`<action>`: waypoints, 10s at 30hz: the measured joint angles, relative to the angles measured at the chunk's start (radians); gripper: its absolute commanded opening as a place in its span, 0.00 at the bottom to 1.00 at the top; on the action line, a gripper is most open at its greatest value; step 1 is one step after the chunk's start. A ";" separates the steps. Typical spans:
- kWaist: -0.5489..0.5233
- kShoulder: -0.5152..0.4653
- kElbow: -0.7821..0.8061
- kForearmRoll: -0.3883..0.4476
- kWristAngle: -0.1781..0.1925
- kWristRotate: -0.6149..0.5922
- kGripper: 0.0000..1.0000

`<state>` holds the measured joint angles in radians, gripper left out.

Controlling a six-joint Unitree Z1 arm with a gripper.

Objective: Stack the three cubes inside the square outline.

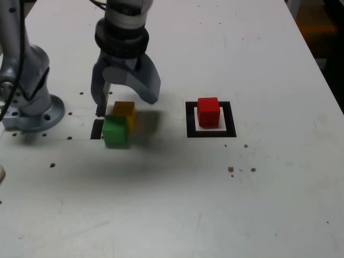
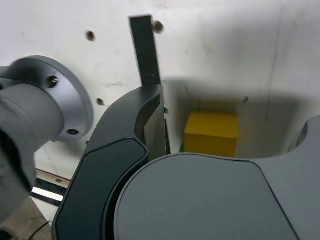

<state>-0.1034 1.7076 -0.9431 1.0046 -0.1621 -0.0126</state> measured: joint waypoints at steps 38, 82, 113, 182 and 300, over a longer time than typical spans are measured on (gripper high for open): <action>-0.004 0.035 -0.049 -0.067 -0.023 0.021 0.13; -0.015 0.355 -0.674 0.220 0.051 -0.084 0.29; -0.040 -0.045 -0.349 0.397 0.070 -0.117 1.00; -0.265 -0.005 -0.092 0.010 0.002 -0.283 0.10; 0.052 -0.174 0.125 0.079 0.052 0.033 1.00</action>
<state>-0.0513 1.5337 -0.8182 1.0838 -0.1102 0.0209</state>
